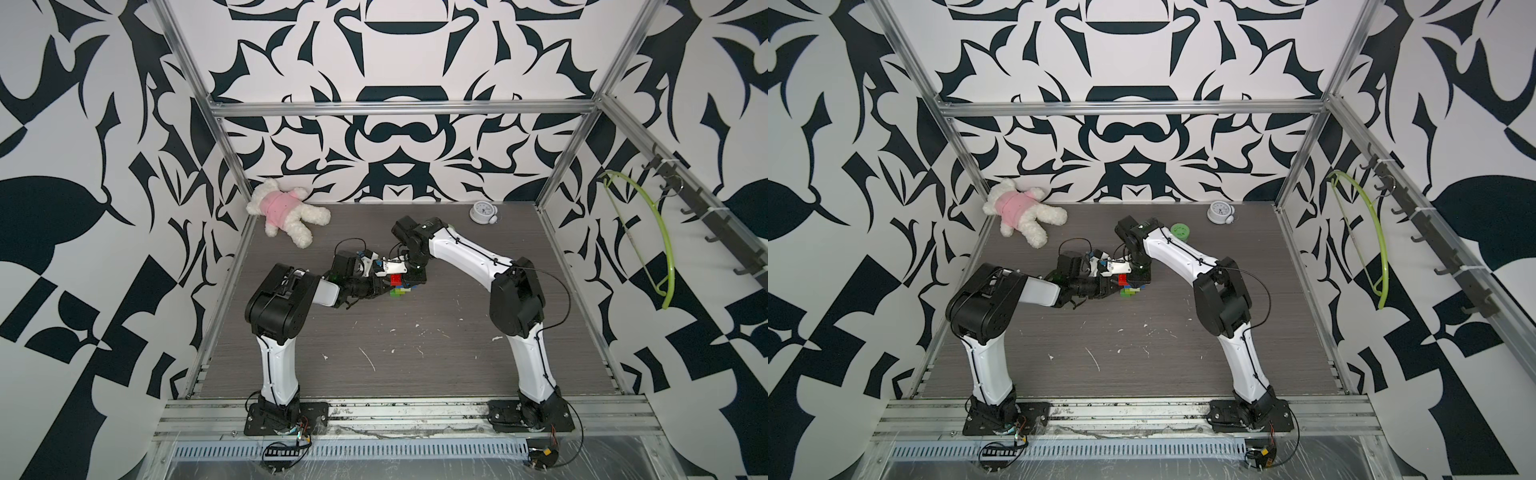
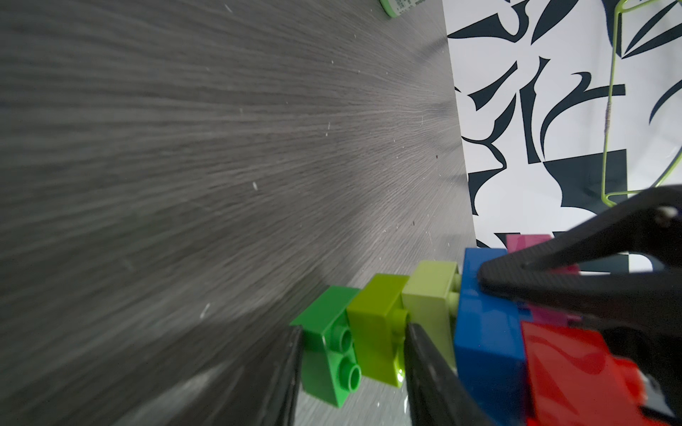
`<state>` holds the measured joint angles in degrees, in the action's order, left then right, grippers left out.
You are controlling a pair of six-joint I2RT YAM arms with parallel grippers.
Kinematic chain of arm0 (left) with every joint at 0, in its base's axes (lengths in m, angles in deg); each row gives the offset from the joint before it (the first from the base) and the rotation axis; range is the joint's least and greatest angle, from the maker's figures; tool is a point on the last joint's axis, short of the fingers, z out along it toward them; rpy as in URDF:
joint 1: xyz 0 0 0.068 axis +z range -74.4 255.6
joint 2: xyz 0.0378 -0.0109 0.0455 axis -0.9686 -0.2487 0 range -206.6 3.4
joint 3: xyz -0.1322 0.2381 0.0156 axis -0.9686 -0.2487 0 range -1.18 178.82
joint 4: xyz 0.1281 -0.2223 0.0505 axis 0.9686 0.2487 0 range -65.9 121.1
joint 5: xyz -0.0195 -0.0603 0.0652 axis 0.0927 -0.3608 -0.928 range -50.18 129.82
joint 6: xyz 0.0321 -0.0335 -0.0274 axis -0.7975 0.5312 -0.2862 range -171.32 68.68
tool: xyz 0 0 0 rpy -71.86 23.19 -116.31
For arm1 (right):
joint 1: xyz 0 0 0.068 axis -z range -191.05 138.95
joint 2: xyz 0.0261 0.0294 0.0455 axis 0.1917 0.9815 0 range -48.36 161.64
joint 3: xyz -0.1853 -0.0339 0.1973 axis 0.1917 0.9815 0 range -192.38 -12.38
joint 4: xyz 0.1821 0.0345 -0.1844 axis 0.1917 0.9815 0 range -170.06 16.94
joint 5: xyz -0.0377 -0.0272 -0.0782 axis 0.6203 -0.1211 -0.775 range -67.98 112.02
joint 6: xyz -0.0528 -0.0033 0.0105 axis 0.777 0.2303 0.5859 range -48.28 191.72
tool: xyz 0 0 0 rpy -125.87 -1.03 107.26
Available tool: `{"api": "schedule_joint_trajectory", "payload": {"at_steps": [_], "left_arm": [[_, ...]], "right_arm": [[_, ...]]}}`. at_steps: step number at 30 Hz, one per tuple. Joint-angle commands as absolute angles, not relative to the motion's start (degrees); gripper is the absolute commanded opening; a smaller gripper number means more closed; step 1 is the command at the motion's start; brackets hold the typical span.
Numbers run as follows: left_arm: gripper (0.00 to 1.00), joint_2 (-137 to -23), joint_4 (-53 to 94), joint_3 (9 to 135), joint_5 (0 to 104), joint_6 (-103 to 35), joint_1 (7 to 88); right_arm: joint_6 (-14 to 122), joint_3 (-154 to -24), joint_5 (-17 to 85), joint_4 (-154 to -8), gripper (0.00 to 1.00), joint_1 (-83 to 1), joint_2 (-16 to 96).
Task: Assemble the letter y with lego
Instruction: Assemble the lego brick with the lego brick.
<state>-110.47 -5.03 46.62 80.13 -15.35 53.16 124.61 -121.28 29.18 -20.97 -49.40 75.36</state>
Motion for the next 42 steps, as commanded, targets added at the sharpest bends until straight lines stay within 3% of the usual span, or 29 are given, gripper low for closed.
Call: {"api": "schedule_joint_trajectory", "payload": {"at_steps": [1,42], "left_arm": [[0.47,-118.6,17.3,42.1,64.5,-16.6,54.3],[0.47,-118.7,17.3,42.2,64.5,-16.6,54.3]], "right_arm": [[124.7,-119.7,28.5,-16.8,0.13,-49.8,78.5],[121.1,-123.2,32.7,-16.2,0.11,-49.8,81.2]]}}
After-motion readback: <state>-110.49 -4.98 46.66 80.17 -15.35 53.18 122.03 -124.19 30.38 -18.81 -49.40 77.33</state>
